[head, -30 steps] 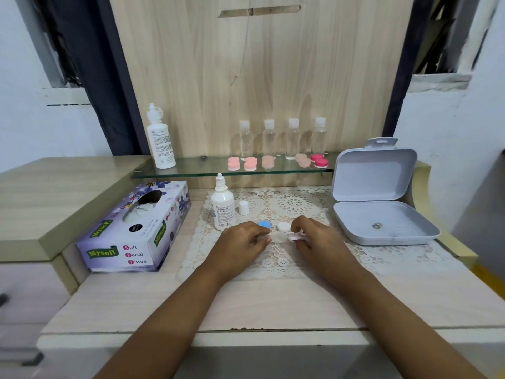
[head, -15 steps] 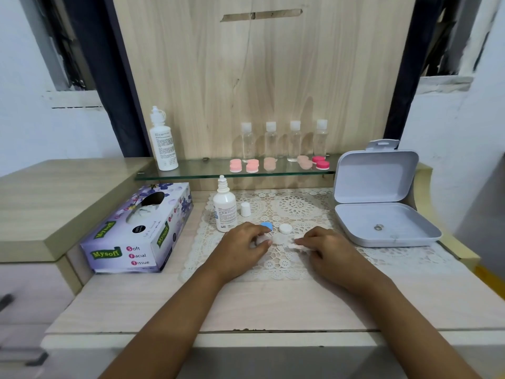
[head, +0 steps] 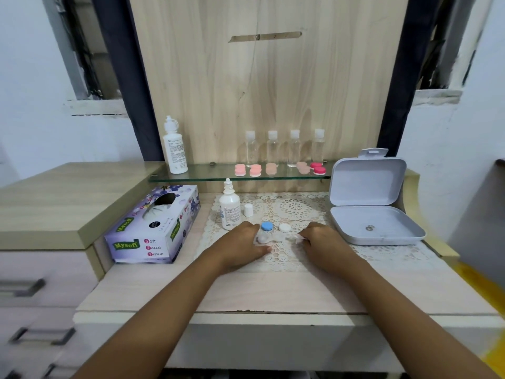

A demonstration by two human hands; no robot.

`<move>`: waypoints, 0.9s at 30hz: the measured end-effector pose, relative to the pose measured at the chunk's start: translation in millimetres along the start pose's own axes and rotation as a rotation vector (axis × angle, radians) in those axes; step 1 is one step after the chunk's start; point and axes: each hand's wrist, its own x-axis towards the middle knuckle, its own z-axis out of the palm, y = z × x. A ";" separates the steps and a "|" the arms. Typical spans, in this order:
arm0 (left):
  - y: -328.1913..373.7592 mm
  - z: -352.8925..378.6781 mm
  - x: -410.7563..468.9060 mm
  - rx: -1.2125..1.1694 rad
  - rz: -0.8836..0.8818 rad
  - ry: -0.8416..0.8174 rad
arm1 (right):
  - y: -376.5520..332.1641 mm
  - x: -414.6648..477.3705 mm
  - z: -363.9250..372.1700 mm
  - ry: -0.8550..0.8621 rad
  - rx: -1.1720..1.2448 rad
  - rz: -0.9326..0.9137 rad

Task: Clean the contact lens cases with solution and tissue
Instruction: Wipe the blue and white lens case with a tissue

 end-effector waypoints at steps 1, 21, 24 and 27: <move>0.9 0.8 -3.0 0.057 -0.010 -0.004 | -2.8 -1.4 -2.3 -0.010 0.017 0.014; -42.9 -69.6 -159.8 0.079 -0.066 0.077 | -135.7 -28.4 -3.0 0.240 0.121 -0.287; -62.0 -78.1 -195.3 0.079 -0.115 0.108 | -176.0 -31.2 5.1 0.196 0.172 -0.363; -85.1 -82.4 -231.9 0.090 -0.203 0.133 | -216.8 -36.9 19.1 0.151 0.217 -0.440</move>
